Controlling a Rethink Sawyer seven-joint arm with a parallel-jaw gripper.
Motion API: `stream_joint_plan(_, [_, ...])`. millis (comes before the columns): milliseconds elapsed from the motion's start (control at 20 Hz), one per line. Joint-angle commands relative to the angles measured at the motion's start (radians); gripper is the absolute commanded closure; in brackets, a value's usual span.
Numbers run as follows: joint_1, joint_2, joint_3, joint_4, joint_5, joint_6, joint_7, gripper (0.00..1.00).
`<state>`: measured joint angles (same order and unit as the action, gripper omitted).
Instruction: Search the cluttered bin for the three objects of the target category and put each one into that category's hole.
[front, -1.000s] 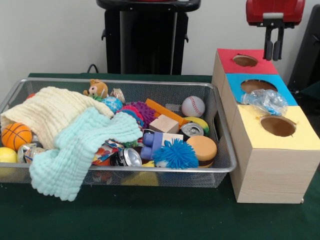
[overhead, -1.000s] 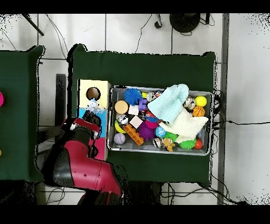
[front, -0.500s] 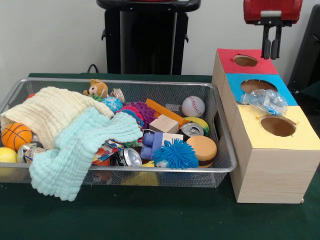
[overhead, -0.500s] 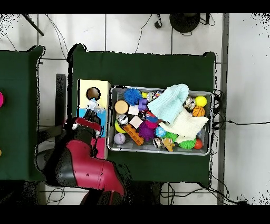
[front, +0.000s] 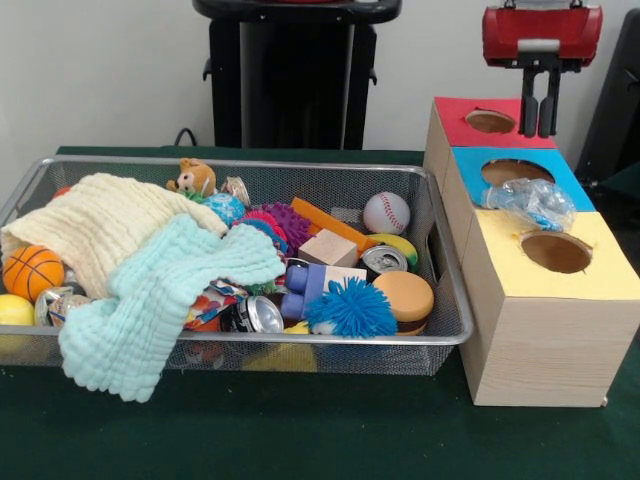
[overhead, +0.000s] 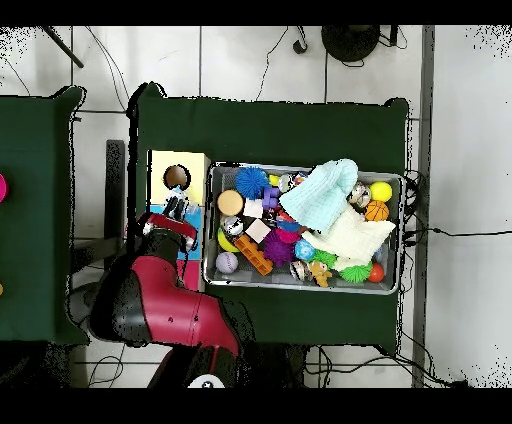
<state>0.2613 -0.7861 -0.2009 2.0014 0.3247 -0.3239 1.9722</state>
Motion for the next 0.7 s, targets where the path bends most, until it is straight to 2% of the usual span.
stream_joint_plan(50, [-0.026, 0.062, 0.037, -0.087, -0.040, -0.121, 0.155, 1.00])
stream_joint_plan(350, [-0.007, 0.102, 0.014, -0.105, -0.023, -0.203, 0.150, 1.00])
stream_joint_plan(700, [0.006, 0.125, -0.005, -0.119, -0.006, -0.251, 0.144, 1.00])
